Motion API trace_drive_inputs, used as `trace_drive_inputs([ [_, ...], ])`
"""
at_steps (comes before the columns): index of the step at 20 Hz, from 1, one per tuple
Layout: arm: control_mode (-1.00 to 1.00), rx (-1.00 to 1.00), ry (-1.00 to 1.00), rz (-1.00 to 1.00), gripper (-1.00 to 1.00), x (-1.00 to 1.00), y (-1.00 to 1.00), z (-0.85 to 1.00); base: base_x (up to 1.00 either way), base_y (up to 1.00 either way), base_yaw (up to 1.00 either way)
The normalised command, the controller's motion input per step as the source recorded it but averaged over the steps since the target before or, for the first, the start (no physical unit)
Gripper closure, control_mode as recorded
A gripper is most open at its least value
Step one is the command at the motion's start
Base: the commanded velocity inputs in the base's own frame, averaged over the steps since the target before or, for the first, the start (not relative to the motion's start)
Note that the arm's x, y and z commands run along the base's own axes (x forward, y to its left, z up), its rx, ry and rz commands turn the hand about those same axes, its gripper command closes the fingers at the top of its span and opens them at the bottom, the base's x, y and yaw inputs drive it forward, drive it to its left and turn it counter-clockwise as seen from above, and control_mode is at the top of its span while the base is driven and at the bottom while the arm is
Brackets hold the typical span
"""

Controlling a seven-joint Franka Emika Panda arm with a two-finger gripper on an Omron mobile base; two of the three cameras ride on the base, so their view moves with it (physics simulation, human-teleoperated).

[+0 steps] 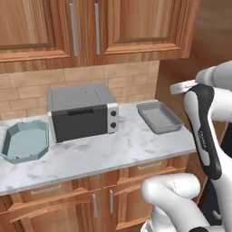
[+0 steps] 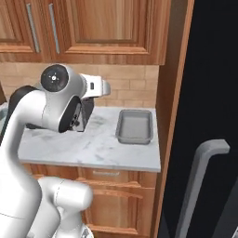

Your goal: Place one bell pepper and one chicken drumstick in each tupperware on the nearby counter, to pack two identical lunches.

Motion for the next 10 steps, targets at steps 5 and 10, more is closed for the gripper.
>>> trace_drive_inputs([
  [5, 1.0, 0.0, 0.0, 0.0, 1.0, 0.0, 0.0, 0.0, 0.94, 0.01, -0.05],
  [10, 1.0, 0.0, 0.0, 0.0, 1.0, 0.0, 0.0, 0.0, 0.34, 0.0, -0.03],
])
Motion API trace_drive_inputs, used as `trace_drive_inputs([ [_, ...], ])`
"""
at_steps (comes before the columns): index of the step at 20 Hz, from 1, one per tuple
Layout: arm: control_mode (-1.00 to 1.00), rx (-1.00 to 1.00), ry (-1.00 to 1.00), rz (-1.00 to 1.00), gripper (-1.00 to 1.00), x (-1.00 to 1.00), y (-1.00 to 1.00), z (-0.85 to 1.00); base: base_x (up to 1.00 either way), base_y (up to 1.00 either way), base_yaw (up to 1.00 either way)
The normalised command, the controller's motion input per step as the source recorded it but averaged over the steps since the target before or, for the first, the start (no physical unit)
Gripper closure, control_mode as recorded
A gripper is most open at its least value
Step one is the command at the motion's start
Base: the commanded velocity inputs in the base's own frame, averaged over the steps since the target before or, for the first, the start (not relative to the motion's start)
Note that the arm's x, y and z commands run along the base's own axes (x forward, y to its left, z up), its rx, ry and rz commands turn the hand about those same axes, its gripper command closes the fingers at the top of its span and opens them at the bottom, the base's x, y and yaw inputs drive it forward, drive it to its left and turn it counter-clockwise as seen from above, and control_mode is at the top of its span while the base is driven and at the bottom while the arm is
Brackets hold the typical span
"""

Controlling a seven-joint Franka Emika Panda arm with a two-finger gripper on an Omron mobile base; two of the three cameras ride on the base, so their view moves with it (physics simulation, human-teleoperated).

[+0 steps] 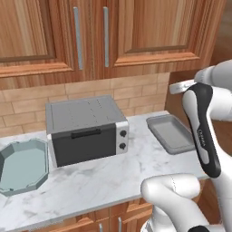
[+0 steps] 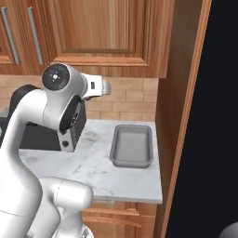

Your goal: Place one bell pepper and one chicken drumstick in each tupperware on the nearby counter, to pack two identical lunches.

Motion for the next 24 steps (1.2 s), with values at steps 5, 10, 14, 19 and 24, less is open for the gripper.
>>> trace_drive_inputs([
  [5, -1.0, -0.03, 0.0, -0.03, 1.0, -0.27, -0.07, -0.7, -0.02, 0.0, -0.01],
  [10, -1.0, -0.02, 0.02, -0.02, 1.0, 0.04, -0.26, -0.99, 0.0, 0.0, 0.0],
  [14, -1.0, 0.0, 0.09, 0.0, 1.0, 0.32, -0.42, -0.93, 0.0, 0.0, 0.0],
  [19, -1.0, 0.0, 0.16, -0.01, 1.0, 0.64, -0.3, -0.76, 0.0, 0.0, 0.0],
  [24, -1.0, 0.0, 0.19, -0.02, 1.0, 0.8, -0.09, -0.49, 0.0, 0.0, 0.0],
])
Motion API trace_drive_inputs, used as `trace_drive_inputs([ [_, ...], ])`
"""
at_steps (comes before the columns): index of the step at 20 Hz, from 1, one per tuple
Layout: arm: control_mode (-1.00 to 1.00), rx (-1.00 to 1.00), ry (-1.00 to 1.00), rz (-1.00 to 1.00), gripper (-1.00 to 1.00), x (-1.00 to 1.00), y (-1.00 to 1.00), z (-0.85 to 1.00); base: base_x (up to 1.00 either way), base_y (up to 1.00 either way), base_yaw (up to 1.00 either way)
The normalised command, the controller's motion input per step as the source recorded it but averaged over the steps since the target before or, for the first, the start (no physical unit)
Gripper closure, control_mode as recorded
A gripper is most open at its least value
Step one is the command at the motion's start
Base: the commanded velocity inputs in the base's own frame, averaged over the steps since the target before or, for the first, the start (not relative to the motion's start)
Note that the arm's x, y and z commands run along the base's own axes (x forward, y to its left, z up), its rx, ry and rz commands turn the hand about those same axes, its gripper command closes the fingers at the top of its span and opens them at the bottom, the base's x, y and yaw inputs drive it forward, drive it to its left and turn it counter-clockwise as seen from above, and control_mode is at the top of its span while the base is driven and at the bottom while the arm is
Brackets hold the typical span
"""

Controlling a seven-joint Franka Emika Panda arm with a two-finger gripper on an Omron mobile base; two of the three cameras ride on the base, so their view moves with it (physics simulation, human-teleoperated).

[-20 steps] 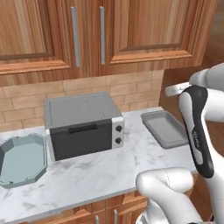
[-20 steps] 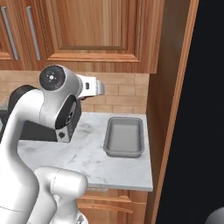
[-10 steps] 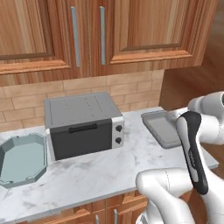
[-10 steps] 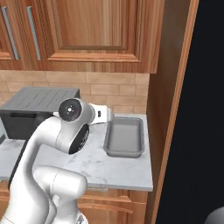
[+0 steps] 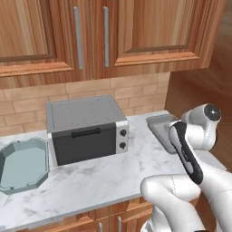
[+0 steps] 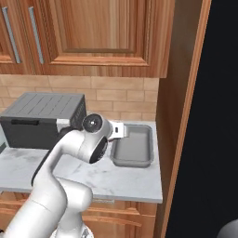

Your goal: Place one bell pepper and one chicken drumstick in each tupperware on the nearby counter, to pack two identical lunches.

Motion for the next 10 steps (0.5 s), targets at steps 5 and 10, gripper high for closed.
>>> trace_drive_inputs([
  [5, -1.0, 0.0, 0.11, -0.01, 1.0, 0.7, -0.05, -0.38, 0.0, 0.0, 0.0],
  [10, -1.0, 0.0, 0.04, 0.0, 1.0, 0.49, -0.26, -0.26, 0.0, 0.0, 0.0],
])
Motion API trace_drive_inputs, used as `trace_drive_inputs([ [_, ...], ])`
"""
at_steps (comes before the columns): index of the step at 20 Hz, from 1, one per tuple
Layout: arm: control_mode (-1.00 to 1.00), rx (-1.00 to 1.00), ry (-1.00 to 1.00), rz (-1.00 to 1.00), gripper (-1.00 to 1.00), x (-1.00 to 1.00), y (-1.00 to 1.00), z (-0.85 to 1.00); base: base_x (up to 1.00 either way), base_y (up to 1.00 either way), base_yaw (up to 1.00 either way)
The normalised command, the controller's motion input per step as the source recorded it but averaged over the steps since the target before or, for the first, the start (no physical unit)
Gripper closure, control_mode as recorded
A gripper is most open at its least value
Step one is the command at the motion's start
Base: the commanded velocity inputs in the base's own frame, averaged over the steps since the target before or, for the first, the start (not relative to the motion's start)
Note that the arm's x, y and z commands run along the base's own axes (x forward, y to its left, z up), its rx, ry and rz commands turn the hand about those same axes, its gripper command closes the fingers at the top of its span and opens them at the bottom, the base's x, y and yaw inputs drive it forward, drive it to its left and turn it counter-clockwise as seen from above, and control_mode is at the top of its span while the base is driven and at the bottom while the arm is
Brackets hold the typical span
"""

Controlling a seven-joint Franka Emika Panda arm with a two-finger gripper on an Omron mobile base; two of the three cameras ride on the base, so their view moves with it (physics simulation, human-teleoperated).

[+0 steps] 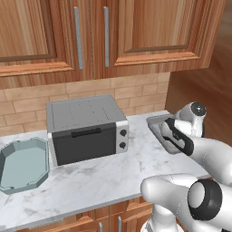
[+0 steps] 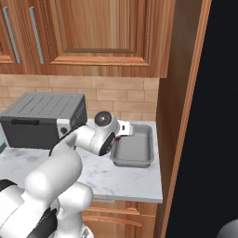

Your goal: Place one bell pepper and one chicken drumstick in each tupperware on the nearby counter, to pack two identical lunches.

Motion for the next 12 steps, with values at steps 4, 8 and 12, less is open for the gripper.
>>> trace_drive_inputs([
  [4, -1.0, 0.0, 0.0, 0.0, 1.0, 0.52, -0.17, -0.24, 0.0, 0.0, 0.0],
  [8, -1.0, 0.0, 0.0, 0.0, 1.0, 0.62, -0.02, -0.26, 0.0, 0.0, 0.0],
  [12, -1.0, 0.0, 0.01, 0.0, 1.0, 0.51, -0.15, -0.31, 0.0, 0.0, 0.0],
])
